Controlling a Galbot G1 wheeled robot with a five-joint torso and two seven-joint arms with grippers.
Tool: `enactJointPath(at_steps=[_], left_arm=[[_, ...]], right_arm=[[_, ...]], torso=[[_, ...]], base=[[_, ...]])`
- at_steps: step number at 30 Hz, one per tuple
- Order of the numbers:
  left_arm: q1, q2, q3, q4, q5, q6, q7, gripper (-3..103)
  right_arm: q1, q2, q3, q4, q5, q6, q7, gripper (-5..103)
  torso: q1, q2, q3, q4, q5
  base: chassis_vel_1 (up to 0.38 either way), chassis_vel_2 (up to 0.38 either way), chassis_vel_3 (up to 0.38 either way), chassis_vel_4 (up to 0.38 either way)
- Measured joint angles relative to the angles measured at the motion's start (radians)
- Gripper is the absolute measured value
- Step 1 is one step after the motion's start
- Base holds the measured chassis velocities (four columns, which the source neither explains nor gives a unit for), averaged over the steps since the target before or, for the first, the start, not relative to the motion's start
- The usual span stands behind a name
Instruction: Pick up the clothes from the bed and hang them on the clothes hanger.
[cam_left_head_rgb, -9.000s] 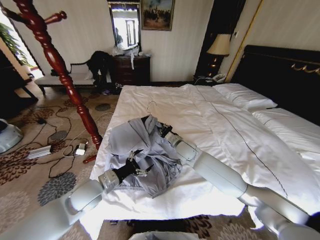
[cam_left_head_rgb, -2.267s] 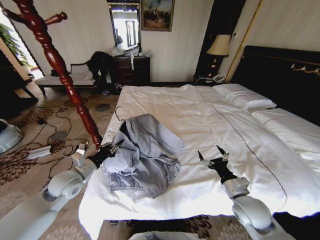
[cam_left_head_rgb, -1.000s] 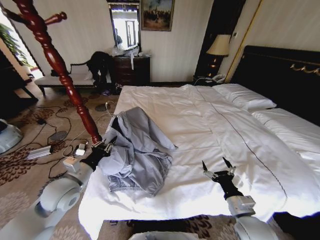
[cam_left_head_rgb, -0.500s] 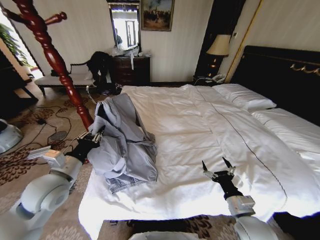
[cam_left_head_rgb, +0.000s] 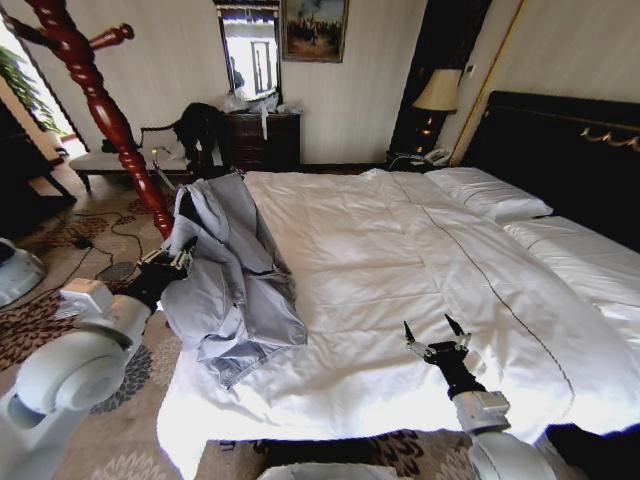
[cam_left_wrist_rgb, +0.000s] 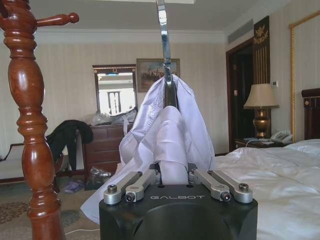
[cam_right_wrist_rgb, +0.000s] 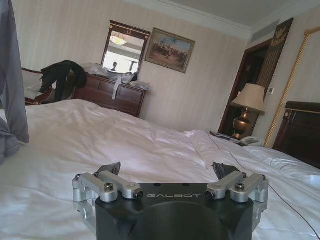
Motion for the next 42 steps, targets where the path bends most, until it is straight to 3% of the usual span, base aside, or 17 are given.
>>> enactJointPath(at_steps=[6, 20, 37, 42], left_arm=[[-0.007, 0.014, -0.026, 0.005, -0.024, 0.024, -0.012, 18], [-0.053, 0.110, -0.194, 0.073, -0.186, 0.055, -0.023, 18], [-0.220, 0.192, -0.129, 0.192, -0.241, 0.074, -0.042, 18], [-0.263, 0.204, -0.105, 0.201, -0.294, 0.097, -0.058, 18]], right_arm=[[0.000, 0.000, 0.000, 0.000, 0.000, 0.000, 0.000, 100], [0.000, 0.000, 0.000, 0.000, 0.000, 0.000, 0.000, 100], [0.000, 0.000, 0.000, 0.000, 0.000, 0.000, 0.000, 100], [0.000, 0.000, 0.000, 0.000, 0.000, 0.000, 0.000, 100]], torso=[[0.000, 0.000, 0.000, 0.0000, -0.0001], [0.000, 0.000, 0.000, 0.0001, 0.0000], [0.000, 0.000, 0.000, 0.0001, -0.0001], [0.000, 0.000, 0.000, 0.0000, -0.0001]], base=[[0.000, 0.000, 0.000, 0.000], [0.000, 0.000, 0.000, 0.000], [0.000, 0.000, 0.000, 0.000], [0.000, 0.000, 0.000, 0.000]])
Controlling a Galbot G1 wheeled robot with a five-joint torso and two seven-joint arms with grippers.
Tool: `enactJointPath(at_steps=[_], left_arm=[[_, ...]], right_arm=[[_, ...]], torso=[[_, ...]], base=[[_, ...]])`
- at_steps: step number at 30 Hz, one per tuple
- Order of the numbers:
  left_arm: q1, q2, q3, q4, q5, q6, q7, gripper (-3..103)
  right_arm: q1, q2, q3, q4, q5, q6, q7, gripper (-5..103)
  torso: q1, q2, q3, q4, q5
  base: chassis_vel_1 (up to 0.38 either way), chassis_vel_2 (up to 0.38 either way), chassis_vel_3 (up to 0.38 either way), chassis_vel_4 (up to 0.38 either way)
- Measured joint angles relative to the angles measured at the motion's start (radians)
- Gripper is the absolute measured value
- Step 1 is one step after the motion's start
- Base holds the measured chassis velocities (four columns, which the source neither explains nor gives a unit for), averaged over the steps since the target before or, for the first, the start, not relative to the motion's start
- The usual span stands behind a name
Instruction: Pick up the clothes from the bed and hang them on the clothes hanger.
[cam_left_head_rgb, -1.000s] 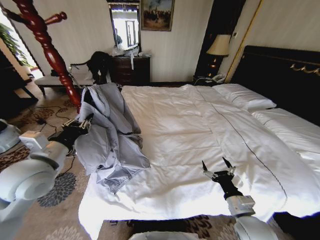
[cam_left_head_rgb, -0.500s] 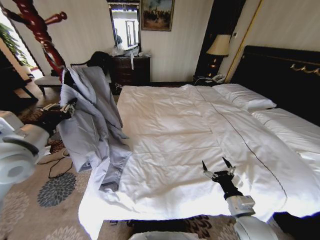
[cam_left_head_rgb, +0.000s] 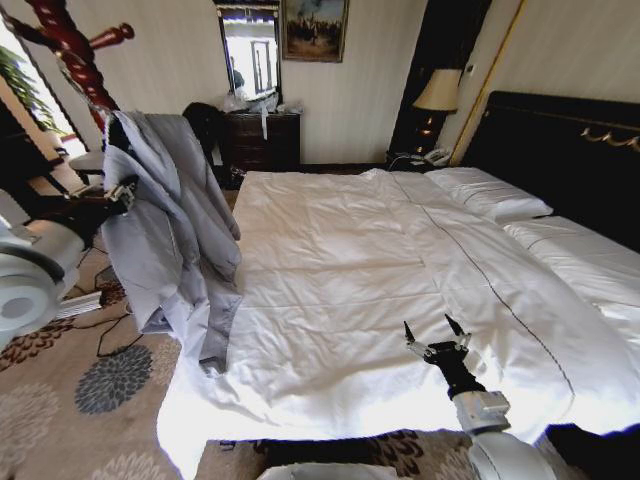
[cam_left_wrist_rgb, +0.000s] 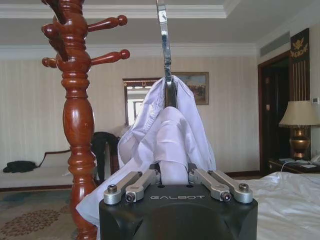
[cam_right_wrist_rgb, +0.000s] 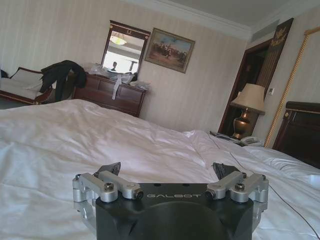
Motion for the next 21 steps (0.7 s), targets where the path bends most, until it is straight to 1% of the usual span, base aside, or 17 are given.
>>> enactJointPath(at_steps=[4, 5, 8, 9, 10, 13, 14, 15, 16, 17, 18, 20, 21], left_arm=[[-0.080, 0.028, 0.040, 0.052, -0.015, 0.008, -0.001, 18], [-0.080, 0.028, 0.040, 0.052, -0.015, 0.008, -0.001, 18], [-0.146, 0.040, 0.085, 0.089, -0.025, 0.014, 0.003, 18], [-0.186, 0.046, 0.116, 0.109, -0.027, 0.017, 0.003, 18], [-0.186, 0.046, 0.116, 0.109, -0.027, 0.017, 0.003, 18], [-0.303, 0.058, 0.208, 0.159, -0.035, 0.021, 0.003, 18], [-0.314, 0.058, 0.219, 0.163, -0.035, 0.021, 0.003, 18], [-0.364, 0.059, 0.270, 0.181, -0.036, 0.021, 0.002, 18], [-0.364, 0.059, 0.270, 0.181, -0.036, 0.021, 0.002, 18], [-0.429, 0.056, 0.343, 0.200, -0.036, 0.022, 0.002, 18], [-0.450, 0.055, 0.365, 0.207, -0.036, 0.022, 0.002, 18], [-0.526, 0.045, 0.443, 0.232, -0.038, 0.025, -0.002, 18], [-0.526, 0.045, 0.443, 0.232, -0.038, 0.025, -0.002, 18]], right_arm=[[0.000, 0.000, 0.000, 0.000, 0.000, 0.000, 0.000, 100], [0.000, 0.000, 0.000, 0.000, 0.000, 0.000, 0.000, 100], [0.000, 0.000, 0.000, 0.000, 0.000, 0.000, 0.000, 100], [0.000, 0.000, 0.000, 0.000, 0.000, 0.000, 0.000, 100], [0.000, 0.000, 0.000, 0.000, 0.000, 0.000, 0.000, 100], [0.000, 0.000, 0.000, 0.000, 0.000, 0.000, 0.000, 100], [0.000, 0.000, 0.000, 0.000, 0.000, 0.000, 0.000, 100], [0.000, 0.000, 0.000, 0.000, 0.000, 0.000, 0.000, 100], [0.000, 0.000, 0.000, 0.000, 0.000, 0.000, 0.000, 100], [0.000, 0.000, 0.000, 0.000, 0.000, 0.000, 0.000, 100], [0.000, 0.000, 0.000, 0.000, 0.000, 0.000, 0.000, 100], [0.000, 0.000, 0.000, 0.000, 0.000, 0.000, 0.000, 100], [0.000, 0.000, 0.000, 0.000, 0.000, 0.000, 0.000, 100]], torso=[[0.000, 0.000, 0.000, 0.0000, 0.0000], [0.000, 0.000, 0.000, 0.0000, 0.0000], [0.000, 0.000, 0.000, 0.0001, 0.0000], [0.000, 0.000, 0.000, 0.0001, 0.0000], [0.000, 0.000, 0.000, 0.0001, 0.0000], [0.000, 0.000, 0.000, 0.0001, 0.0000], [0.000, 0.000, 0.000, 0.0001, 0.0002], [0.000, 0.000, 0.000, 0.0002, 0.0003], [0.000, 0.000, 0.000, 0.0002, 0.0003], [0.000, 0.000, 0.000, 0.0000, 0.0000], [0.000, 0.000, 0.000, 0.0000, 0.0000], [0.000, 0.000, 0.000, -0.0005, 0.0000], [0.000, 0.000, 0.000, -0.0005, 0.0000]], base=[[0.000, 0.000, 0.000, 0.000], [0.000, 0.000, 0.000, 0.000], [0.000, 0.000, 0.000, 0.000], [0.000, 0.000, 0.000, 0.000], [0.000, 0.000, 0.000, 0.000], [0.000, 0.000, 0.000, 0.000], [0.000, 0.000, 0.000, 0.000], [0.000, 0.000, 0.000, 0.000], [0.000, 0.000, 0.000, 0.000], [0.000, 0.000, 0.000, 0.000], [0.000, 0.000, 0.000, 0.000], [0.000, 0.000, 0.000, 0.000], [0.000, 0.000, 0.000, 0.000]])
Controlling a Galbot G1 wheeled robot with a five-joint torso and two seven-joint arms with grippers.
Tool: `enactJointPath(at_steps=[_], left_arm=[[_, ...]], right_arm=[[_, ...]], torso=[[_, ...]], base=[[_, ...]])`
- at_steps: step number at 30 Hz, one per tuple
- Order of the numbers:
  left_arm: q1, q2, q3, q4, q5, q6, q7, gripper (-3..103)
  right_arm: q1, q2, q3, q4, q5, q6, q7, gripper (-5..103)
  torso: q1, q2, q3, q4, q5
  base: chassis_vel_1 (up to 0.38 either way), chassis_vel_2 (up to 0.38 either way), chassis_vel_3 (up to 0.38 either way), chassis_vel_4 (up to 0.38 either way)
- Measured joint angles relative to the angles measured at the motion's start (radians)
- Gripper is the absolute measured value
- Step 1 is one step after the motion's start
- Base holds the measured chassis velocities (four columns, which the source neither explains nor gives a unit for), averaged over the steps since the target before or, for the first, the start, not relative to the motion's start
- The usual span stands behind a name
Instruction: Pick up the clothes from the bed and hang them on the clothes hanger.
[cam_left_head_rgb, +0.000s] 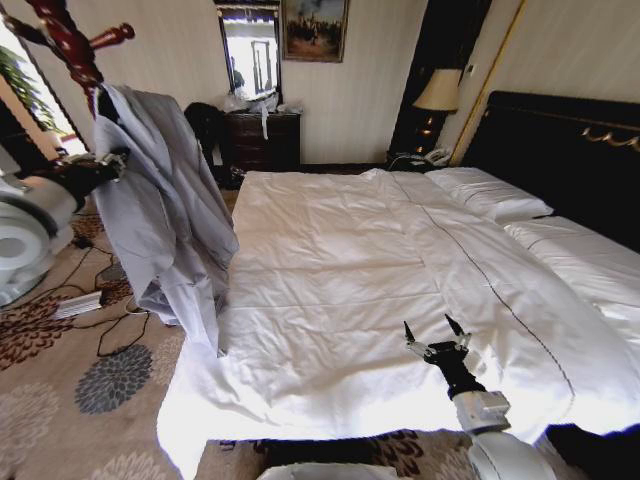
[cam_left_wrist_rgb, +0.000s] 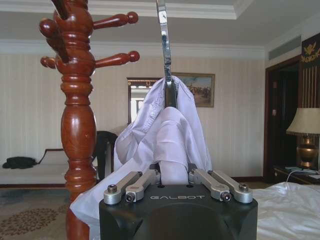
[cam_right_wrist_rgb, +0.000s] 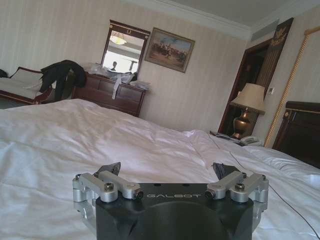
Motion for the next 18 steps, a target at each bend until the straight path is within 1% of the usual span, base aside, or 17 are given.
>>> enactJointPath(at_steps=[4, 12, 18], left_arm=[[-0.078, -0.007, 0.060, 0.036, -0.009, 0.008, -0.001, 18], [-0.149, -0.001, 0.091, 0.075, -0.045, 0.024, 0.001, 18], [-0.203, 0.002, 0.126, 0.131, -0.043, 0.026, 0.024, 18]], right_arm=[[0.000, 0.000, 0.000, 0.000, 0.000, 0.000, 0.000, 100], [0.000, 0.000, 0.000, 0.000, 0.000, 0.000, 0.000, 100], [0.000, 0.000, 0.000, 0.000, 0.000, 0.000, 0.000, 100]], torso=[[0.000, 0.000, 0.000, 0.0007, 0.0000], [0.000, 0.000, 0.000, 0.0005, 0.0001], [0.000, 0.000, 0.000, 0.0006, 0.0001]], base=[[0.000, 0.000, 0.000, 0.000], [0.000, 0.000, 0.000, 0.000], [0.000, 0.000, 0.000, 0.000]])
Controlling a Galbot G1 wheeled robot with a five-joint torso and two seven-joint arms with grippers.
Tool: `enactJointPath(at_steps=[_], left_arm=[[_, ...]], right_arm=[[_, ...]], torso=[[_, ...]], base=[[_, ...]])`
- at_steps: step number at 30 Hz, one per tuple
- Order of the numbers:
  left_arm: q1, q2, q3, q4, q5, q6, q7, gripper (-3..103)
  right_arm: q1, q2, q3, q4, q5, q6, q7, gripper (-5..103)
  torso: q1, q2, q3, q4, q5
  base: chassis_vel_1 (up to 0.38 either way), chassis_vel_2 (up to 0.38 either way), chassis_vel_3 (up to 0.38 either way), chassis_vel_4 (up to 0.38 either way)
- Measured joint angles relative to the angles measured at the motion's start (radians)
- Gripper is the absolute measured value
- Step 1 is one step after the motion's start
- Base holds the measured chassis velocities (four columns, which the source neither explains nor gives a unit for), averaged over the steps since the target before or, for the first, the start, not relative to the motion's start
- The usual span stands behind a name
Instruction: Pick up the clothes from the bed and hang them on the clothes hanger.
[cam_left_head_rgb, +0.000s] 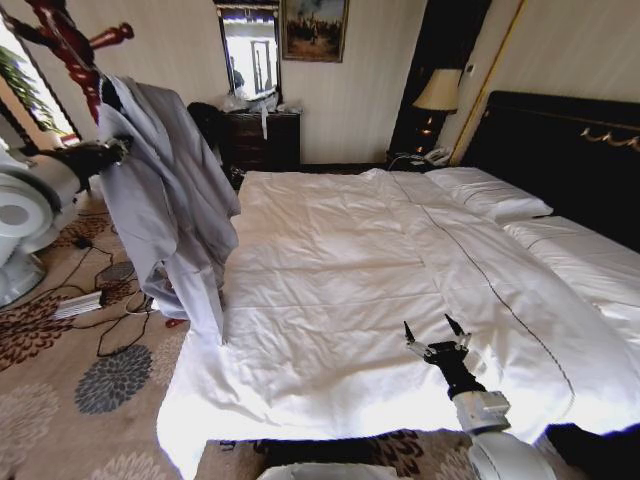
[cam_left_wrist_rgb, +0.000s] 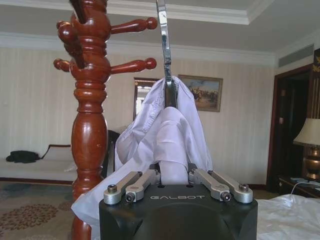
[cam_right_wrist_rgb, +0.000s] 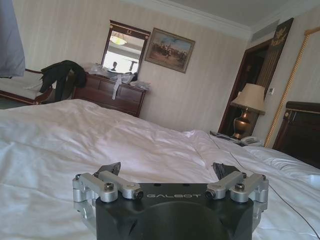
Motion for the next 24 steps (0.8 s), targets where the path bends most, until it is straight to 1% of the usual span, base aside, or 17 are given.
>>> enactJointPath(at_steps=[3, 4, 7, 8, 9, 11, 12, 13, 14, 15, 16, 18, 19, 20, 21, 23, 24], left_arm=[[-0.061, -0.027, 0.062, 0.076, 0.008, -0.011, 0.011, 18], [-0.061, -0.027, 0.062, 0.076, 0.008, -0.011, 0.011, 18], [-0.117, -0.068, 0.125, 0.140, 0.026, -0.020, 0.014, 18], [-0.130, -0.096, 0.157, 0.161, 0.049, -0.022, 0.021, 18], [-0.130, -0.096, 0.157, 0.161, 0.049, -0.022, 0.021, 18], [-0.131, -0.126, 0.178, 0.172, 0.069, -0.023, 0.023, 18], [-0.132, -0.135, 0.184, 0.174, 0.073, -0.023, 0.022, 18], [-0.154, -0.162, 0.215, 0.188, 0.076, -0.023, 0.016, 18], [-0.183, -0.177, 0.242, 0.205, 0.076, -0.023, 0.012, 18], [-0.183, -0.177, 0.242, 0.205, 0.076, -0.023, 0.012, 18], [-0.219, -0.190, 0.275, 0.223, 0.073, -0.022, 0.011, 18], [-0.307, -0.216, 0.350, 0.273, 0.070, -0.020, 0.014, 18], [-0.400, -0.241, 0.416, 0.325, 0.068, -0.020, 0.021, 18], [-0.462, -0.260, 0.454, 0.358, 0.065, -0.020, 0.024, 18], [-0.462, -0.260, 0.454, 0.358, 0.065, -0.020, 0.024, 18], [-0.519, -0.281, 0.490, 0.395, 0.065, -0.021, 0.030, 18], [-0.566, -0.304, 0.523, 0.429, 0.065, -0.020, 0.031, 18]], right_arm=[[0.000, 0.000, 0.000, 0.000, 0.000, 0.000, 0.000, 100], [0.000, 0.000, 0.000, 0.000, 0.000, 0.000, 0.000, 100], [0.000, 0.000, 0.000, 0.000, 0.000, 0.000, 0.000, 100], [0.000, 0.000, 0.000, 0.000, 0.000, 0.000, 0.000, 100], [0.000, 0.000, 0.000, 0.000, 0.000, 0.000, 0.000, 100], [0.000, 0.000, 0.000, 0.000, 0.000, 0.000, 0.000, 100], [0.000, 0.000, 0.000, 0.000, 0.000, 0.000, 0.000, 100], [0.000, 0.000, 0.000, 0.000, 0.000, 0.000, 0.000, 100], [0.000, 0.000, 0.000, 0.000, 0.000, 0.000, 0.000, 100], [0.000, 0.000, 0.000, 0.000, 0.000, 0.000, 0.000, 100], [0.000, 0.000, 0.000, 0.000, 0.000, 0.000, 0.000, 100], [0.000, 0.000, 0.000, 0.000, 0.000, 0.000, 0.000, 100], [0.000, 0.000, 0.000, 0.000, 0.000, 0.000, 0.000, 100], [0.000, 0.000, 0.000, 0.000, 0.000, 0.000, 0.000, 100], [0.000, 0.000, 0.000, 0.000, 0.000, 0.000, 0.000, 100], [0.000, 0.000, 0.000, 0.000, 0.000, 0.000, 0.000, 100], [0.000, 0.000, 0.000, 0.000, 0.000, 0.000, 0.000, 100]], torso=[[0.000, 0.000, 0.000, 0.0003, -0.0001], [0.000, 0.000, 0.000, 0.0003, -0.0001], [0.000, 0.000, 0.000, 0.0000, -0.0001], [0.000, 0.000, 0.000, -0.0004, -0.0001], [0.000, 0.000, 0.000, -0.0004, -0.0001], [0.000, 0.000, 0.000, -0.0006, -0.0001], [0.000, 0.000, 0.000, -0.0004, -0.0001], [0.000, 0.000, 0.000, 0.0005, -0.0003], [0.000, 0.000, 0.000, 0.0005, -0.0005], [0.000, 0.000, 0.000, 0.0005, -0.0005], [0.000, 0.000, 0.000, 0.0006, -0.0003], [0.000, 0.000, 0.000, -0.0002, -0.0001], [0.000, 0.000, 0.000, -0.0008, -0.0001], [0.000, 0.000, 0.000, -0.0008, 0.0004], [0.000, 0.000, 0.000, -0.0008, 0.0004], [0.000, 0.000, 0.000, -0.0006, 0.0009], [0.000, 0.000, 0.000, -0.0001, 0.0004]], base=[[0.000, 0.000, 0.000, 0.000], [0.000, 0.000, 0.000, 0.000], [0.000, 0.000, 0.000, 0.000], [0.000, 0.000, 0.000, 0.000], [0.000, 0.000, 0.000, 0.000], [0.000, 0.000, 0.000, 0.000], [0.000, 0.000, 0.000, 0.000], [0.000, 0.000, 0.000, 0.000], [0.000, 0.000, 0.000, 0.000], [0.000, 0.000, 0.000, 0.000], [0.000, 0.000, 0.000, 0.000], [0.000, 0.000, 0.000, 0.000], [0.000, 0.000, 0.000, 0.000], [0.000, 0.000, 0.000, 0.000], [0.000, 0.000, 0.000, 0.000], [0.000, 0.000, 0.000, 0.000], [0.000, 0.000, 0.000, 0.000]])
